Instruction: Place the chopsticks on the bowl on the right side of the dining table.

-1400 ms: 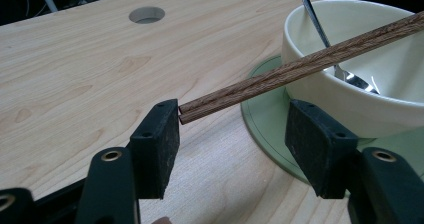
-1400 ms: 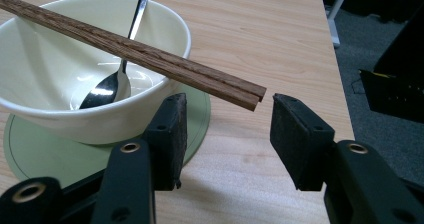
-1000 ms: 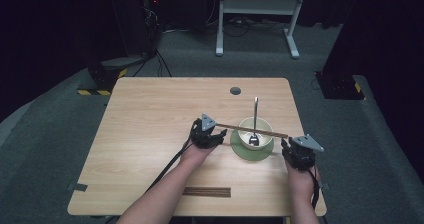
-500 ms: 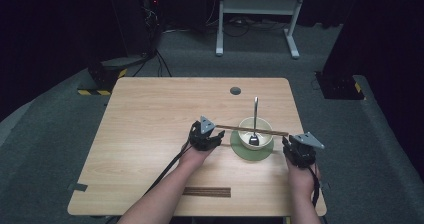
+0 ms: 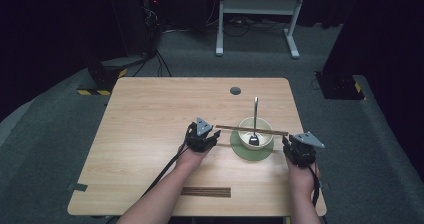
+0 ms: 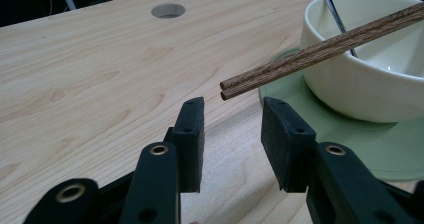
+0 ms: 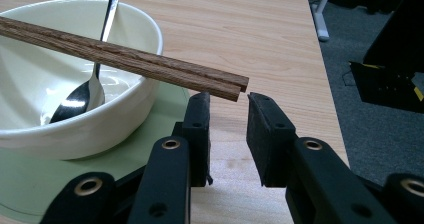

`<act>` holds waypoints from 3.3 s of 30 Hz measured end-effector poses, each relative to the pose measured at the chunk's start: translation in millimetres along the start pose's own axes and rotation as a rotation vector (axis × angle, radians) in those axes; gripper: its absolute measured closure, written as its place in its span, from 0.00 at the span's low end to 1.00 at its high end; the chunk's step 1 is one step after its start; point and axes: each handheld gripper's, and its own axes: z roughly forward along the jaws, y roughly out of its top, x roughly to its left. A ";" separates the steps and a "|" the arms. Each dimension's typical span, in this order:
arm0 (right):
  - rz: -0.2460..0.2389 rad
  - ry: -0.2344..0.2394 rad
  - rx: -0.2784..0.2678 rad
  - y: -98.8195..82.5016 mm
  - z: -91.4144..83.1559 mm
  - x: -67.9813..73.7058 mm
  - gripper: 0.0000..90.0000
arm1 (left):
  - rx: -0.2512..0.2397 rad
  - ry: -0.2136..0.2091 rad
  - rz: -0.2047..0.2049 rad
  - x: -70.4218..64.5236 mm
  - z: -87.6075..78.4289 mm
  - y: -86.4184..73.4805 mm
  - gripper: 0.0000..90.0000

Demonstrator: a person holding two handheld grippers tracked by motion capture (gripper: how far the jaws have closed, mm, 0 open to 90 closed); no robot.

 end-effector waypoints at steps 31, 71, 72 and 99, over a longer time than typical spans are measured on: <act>0.013 -0.005 0.001 0.7 2.1 -4.0 0.79 | -0.021 -0.021 -0.001 -6.7 -5.5 -1.4 0.73; 0.018 0.001 0.001 0.4 2.6 -6.7 0.81 | -0.020 0.014 -0.056 2.9 -0.1 0.9 0.72; 0.019 0.001 0.001 0.3 2.7 -6.9 0.81 | -0.019 0.014 -0.056 2.8 0.0 0.8 0.72; 0.007 0.013 0.000 0.9 3.5 -5.0 0.84 | -0.014 0.006 -0.042 2.1 -1.3 0.7 0.72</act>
